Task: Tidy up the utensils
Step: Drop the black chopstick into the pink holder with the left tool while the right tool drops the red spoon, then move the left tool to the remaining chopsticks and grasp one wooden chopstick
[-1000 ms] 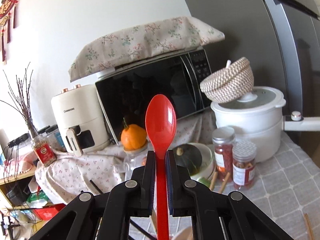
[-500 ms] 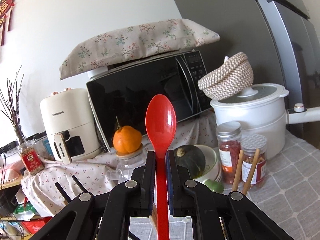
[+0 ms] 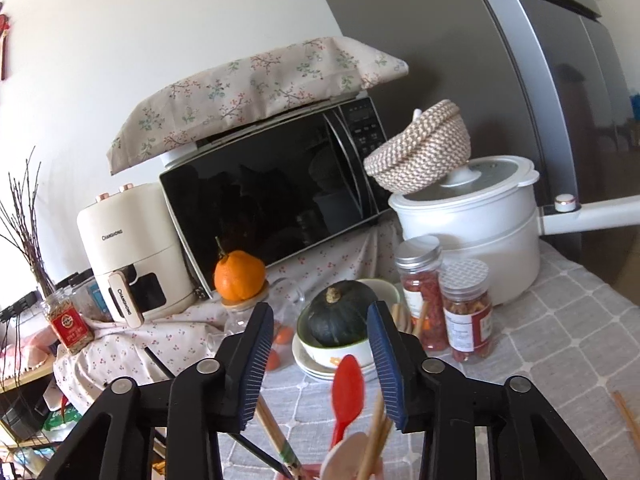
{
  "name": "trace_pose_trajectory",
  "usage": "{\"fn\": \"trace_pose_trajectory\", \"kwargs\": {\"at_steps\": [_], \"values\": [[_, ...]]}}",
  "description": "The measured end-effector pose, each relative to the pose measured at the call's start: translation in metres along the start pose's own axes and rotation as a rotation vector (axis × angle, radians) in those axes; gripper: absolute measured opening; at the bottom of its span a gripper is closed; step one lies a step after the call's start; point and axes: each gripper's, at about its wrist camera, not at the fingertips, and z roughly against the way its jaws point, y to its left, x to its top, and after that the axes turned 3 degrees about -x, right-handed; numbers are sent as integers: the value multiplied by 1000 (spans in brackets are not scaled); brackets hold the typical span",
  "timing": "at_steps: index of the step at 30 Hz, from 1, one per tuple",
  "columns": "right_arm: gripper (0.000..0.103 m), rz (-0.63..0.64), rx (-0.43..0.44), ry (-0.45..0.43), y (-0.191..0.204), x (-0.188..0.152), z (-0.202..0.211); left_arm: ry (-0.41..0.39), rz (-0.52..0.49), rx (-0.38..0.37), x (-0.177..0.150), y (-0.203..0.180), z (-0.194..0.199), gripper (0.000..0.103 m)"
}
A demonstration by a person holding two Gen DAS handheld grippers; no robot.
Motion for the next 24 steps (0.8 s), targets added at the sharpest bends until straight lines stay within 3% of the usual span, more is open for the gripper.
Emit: {"fn": "trace_pose_trajectory", "kwargs": {"at_steps": [7, 14, 20, 24], "values": [[67, 54, -105, 107, -41, 27, 30, 24, -27, -4, -9, -28, -1, 77], [81, 78, -178, 250, -97, 34, 59, 62, -87, 36, -23, -67, -10, 78], [81, -22, -195, 416, -145, 23, 62, 108, -131, 44, -37, -99, -22, 79], [81, -3, -208, 528, -162, 16, 58, 163, -159, 15, -43, -119, -38, 79]]}}
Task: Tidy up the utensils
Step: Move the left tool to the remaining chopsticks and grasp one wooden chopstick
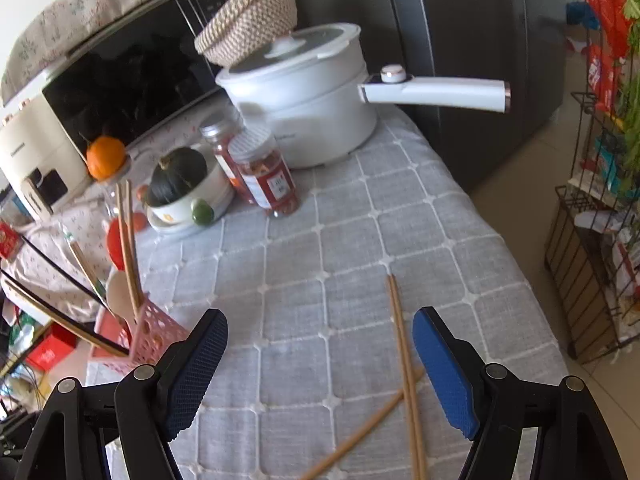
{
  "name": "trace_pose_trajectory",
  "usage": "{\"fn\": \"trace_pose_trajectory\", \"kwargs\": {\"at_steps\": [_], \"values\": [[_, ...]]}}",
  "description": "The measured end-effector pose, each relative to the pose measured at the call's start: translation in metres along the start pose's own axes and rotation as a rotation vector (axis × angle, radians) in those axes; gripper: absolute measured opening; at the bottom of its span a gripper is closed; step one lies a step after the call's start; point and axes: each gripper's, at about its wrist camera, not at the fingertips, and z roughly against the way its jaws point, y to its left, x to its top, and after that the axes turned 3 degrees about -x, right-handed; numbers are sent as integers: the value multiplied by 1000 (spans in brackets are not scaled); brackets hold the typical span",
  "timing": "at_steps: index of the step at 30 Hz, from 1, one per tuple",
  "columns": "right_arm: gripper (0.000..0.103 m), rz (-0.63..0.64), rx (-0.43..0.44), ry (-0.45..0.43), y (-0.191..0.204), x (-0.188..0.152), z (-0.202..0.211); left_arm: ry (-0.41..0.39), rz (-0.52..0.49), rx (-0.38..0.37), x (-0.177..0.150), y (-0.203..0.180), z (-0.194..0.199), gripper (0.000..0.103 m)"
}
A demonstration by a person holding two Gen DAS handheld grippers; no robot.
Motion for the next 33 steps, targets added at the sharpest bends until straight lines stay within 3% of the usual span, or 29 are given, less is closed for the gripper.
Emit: {"fn": "trace_pose_trajectory", "kwargs": {"at_steps": [11, 14, 19, 28, 30, 32, 33], "values": [[81, 81, -78, 213, -43, -14, -26, 106, -109, -63, 5, -68, -57, 79], [81, 60, -80, 252, -58, -16, -30, 117, -138, -111, 6, -87, -70, 68], [81, 57, -90, 285, -80, -17, -32, 133, -194, -206, 10, -115, -92, 33], [81, 29, -123, 290, -119, -13, -34, 209, -326, -270, 14, -162, -138, 27], [81, 20, -128, 295, -125, -12, -38, 233, -357, -252, 10, -170, -149, 26], [81, 7, -127, 305, -131, -12, -42, 213, -383, -234, 9, -174, -150, 23], [81, -1, -125, 310, -133, -12, -44, 208, -384, -217, 10, -175, -150, 15]]}}
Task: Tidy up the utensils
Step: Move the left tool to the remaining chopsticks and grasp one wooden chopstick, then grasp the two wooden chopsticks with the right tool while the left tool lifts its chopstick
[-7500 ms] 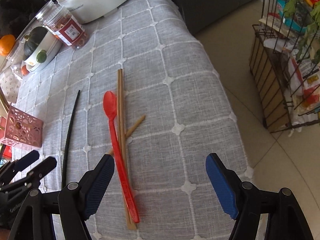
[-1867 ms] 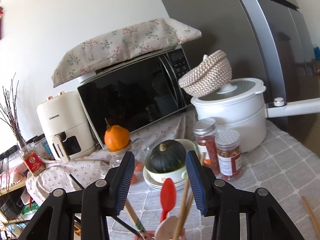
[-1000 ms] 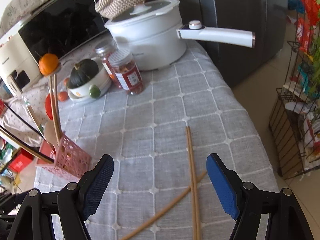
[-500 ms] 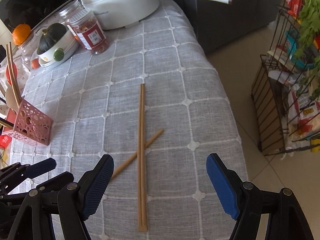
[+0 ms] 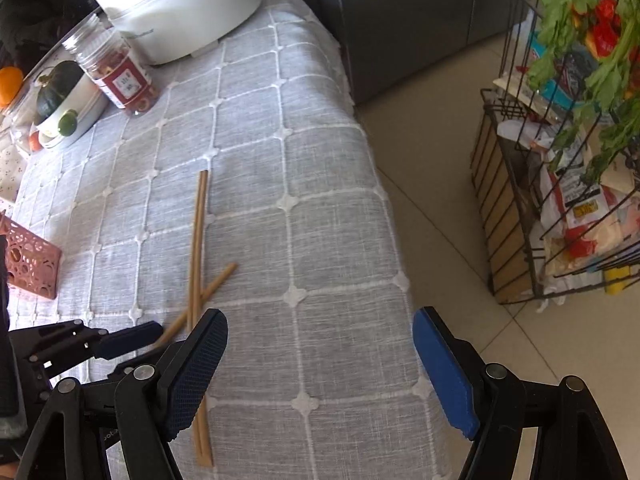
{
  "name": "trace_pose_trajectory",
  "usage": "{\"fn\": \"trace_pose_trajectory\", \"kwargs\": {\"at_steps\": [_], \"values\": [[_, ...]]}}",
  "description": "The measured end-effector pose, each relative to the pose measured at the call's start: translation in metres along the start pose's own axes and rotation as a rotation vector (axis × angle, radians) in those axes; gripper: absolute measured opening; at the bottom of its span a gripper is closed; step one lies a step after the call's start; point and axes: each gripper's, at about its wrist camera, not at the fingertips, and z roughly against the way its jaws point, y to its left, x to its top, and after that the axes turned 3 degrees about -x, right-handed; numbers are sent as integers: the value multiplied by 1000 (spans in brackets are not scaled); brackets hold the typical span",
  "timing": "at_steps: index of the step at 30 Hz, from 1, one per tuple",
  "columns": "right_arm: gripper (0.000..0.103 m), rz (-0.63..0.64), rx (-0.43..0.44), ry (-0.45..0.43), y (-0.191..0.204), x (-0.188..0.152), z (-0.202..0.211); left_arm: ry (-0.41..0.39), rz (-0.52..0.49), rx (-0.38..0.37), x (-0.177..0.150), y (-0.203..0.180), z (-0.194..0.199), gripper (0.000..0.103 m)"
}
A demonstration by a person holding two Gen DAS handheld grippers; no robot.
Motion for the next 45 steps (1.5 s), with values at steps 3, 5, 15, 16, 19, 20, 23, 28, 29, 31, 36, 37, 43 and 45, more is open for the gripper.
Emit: {"fn": "trace_pose_trajectory", "kwargs": {"at_steps": [3, 5, 15, 16, 19, 20, 23, 28, 29, 31, 36, 37, 43, 45], "values": [[81, -20, 14, 8, -4, 1, -3, 10, 16, 12, 1, 3, -1, 8], [81, -26, 14, 6, -5, 1, -2, 19, 30, 19, 0, 6, 0, 7], [81, -10, 9, 2, 5, -1, -1, 57, 105, 54, -23, 25, 35, 6], [81, -8, 9, 3, 6, 0, -2, 63, 109, 56, -26, 28, 38, 6], [81, -3, 14, 11, 13, 0, -5, 95, 114, 72, -40, 38, 43, 6], [81, 0, 16, 15, 17, 0, -7, 105, 118, 82, -45, 41, 43, 6], [81, 13, 16, 30, 29, 2, -12, 127, 153, 110, -59, 58, 44, 6], [81, 65, 22, 64, 63, 4, -28, 85, 205, 124, -72, 82, 66, 6], [81, 82, 22, 74, 71, 4, -32, 73, 213, 127, -74, 86, 70, 6], [81, 117, 23, 95, 90, 4, -41, 56, 233, 126, -78, 94, 78, 6], [80, 189, 35, 141, 131, 4, -64, 33, 265, 120, -86, 109, 92, 6], [80, 199, 33, 148, 138, 5, -68, 27, 267, 118, -87, 111, 96, 6], [70, 203, 19, 179, 162, 13, -92, -1, 274, 99, -99, 129, 114, 6], [67, 193, 9, 185, 164, 15, -98, -10, 287, 96, -103, 135, 120, 6]]}}
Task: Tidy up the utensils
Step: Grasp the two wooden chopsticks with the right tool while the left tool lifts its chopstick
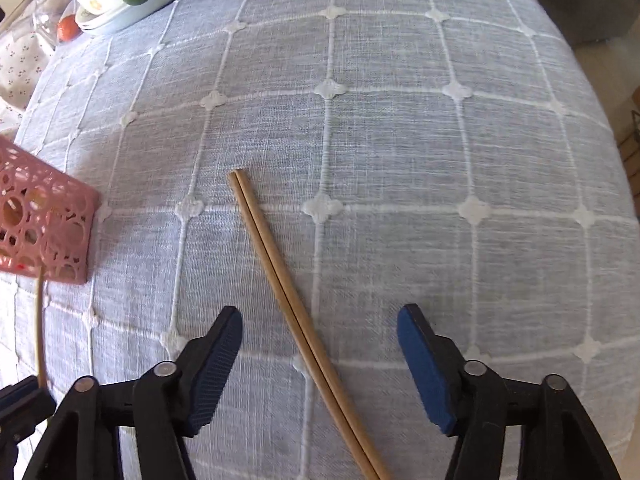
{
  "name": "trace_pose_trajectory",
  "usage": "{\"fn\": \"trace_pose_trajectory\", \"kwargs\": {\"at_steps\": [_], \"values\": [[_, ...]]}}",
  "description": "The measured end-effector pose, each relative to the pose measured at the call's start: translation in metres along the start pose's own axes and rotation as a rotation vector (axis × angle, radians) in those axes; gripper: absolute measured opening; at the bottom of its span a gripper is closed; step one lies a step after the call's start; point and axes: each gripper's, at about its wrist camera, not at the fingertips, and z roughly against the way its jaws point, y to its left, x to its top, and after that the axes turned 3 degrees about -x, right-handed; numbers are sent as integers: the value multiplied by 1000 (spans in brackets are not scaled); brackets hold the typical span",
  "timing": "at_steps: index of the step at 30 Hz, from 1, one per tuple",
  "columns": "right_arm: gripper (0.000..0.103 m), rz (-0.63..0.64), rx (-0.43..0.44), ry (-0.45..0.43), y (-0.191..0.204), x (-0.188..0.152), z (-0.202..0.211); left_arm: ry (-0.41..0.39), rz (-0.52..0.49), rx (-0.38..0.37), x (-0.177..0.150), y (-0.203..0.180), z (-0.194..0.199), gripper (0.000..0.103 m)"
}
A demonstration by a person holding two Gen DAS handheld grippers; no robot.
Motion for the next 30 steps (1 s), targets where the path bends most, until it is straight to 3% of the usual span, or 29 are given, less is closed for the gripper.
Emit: {"fn": "trace_pose_trajectory", "kwargs": {"at_steps": [4, 9, 12, 16, 21, 24, 30], "values": [[56, 30, -64, -29, 8, 7, -2, -23, 7, -11, -4, 7, 12, 6], [19, 111, -103, -36, 19, 6, -1, -82, 1, -12, -12, 16, 36, 6], [9, 145, -115, -28, 25, -1, 1, -146, -5, -19, -16, 18, 58, 6], [8, 150, -101, -68, 21, -9, 17, -197, -17, -31, -25, 20, 81, 6], [8, 133, -53, -132, 13, -17, 47, -163, -18, -31, -31, 24, 78, 6], [8, 122, -23, -145, 11, -23, 58, -104, -12, -26, -31, 17, 56, 6], [8, 133, -4, -118, 9, -35, 57, 104, -43, -34, -43, 12, 2, 6]]}}
